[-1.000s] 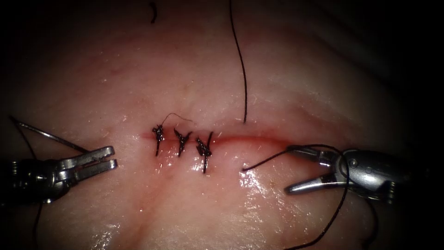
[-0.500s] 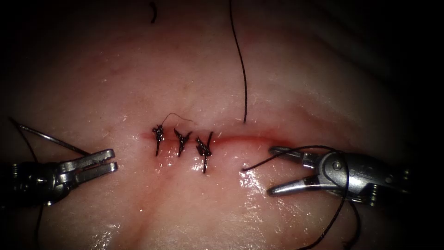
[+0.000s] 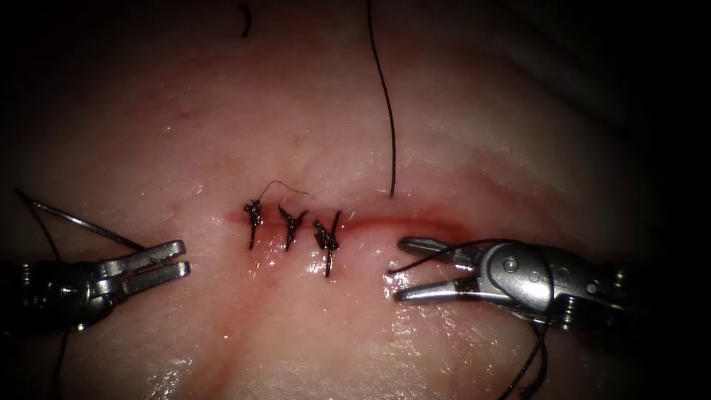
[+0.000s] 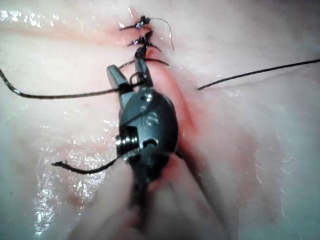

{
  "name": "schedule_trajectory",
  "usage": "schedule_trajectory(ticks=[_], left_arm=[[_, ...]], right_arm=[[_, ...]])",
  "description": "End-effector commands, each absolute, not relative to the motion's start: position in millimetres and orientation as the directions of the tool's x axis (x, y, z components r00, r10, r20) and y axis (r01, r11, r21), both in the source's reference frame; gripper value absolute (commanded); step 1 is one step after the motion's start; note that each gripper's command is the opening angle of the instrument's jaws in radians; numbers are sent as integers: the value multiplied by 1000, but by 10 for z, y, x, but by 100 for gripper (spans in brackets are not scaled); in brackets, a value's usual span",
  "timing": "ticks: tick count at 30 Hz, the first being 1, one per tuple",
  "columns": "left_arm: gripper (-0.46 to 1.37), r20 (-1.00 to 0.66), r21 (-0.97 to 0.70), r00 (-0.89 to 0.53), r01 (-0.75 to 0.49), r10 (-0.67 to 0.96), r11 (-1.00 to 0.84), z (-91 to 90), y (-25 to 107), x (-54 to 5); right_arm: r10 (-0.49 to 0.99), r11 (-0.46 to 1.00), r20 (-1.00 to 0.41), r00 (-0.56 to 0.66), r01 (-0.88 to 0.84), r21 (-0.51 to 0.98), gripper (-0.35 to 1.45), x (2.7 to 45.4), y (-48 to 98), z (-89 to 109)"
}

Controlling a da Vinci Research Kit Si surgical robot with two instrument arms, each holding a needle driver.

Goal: Wound Closure
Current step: Pull the suture through the tissue with the right gripper

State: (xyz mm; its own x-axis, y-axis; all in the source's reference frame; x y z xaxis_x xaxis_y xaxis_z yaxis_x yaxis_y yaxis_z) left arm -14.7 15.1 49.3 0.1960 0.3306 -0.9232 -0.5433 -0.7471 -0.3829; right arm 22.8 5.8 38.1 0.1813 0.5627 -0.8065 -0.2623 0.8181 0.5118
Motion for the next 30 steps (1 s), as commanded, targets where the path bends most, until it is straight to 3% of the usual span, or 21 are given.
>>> schedule_trajectory(ticks=[1,6,18,30], left_arm=[[-35,-923,-383,196,-541,331,-748,493,152,-147],[-35,-923,-383,194,-541,332,-749,494,153,-148],[-35,-938,-336,111,-534,329,-776,500,157,-168],[-35,-943,-310,69,-529,324,-790,505,161,-178]], right_arm=[[562,819,-808,179,-259,512,-35,228,57,381],[542,833,-820,185,-252,493,-35,227,55,379],[295,955,-887,355,-102,277,-35,244,12,335],[231,967,-867,442,-5,255,-35,282,-37,310]])
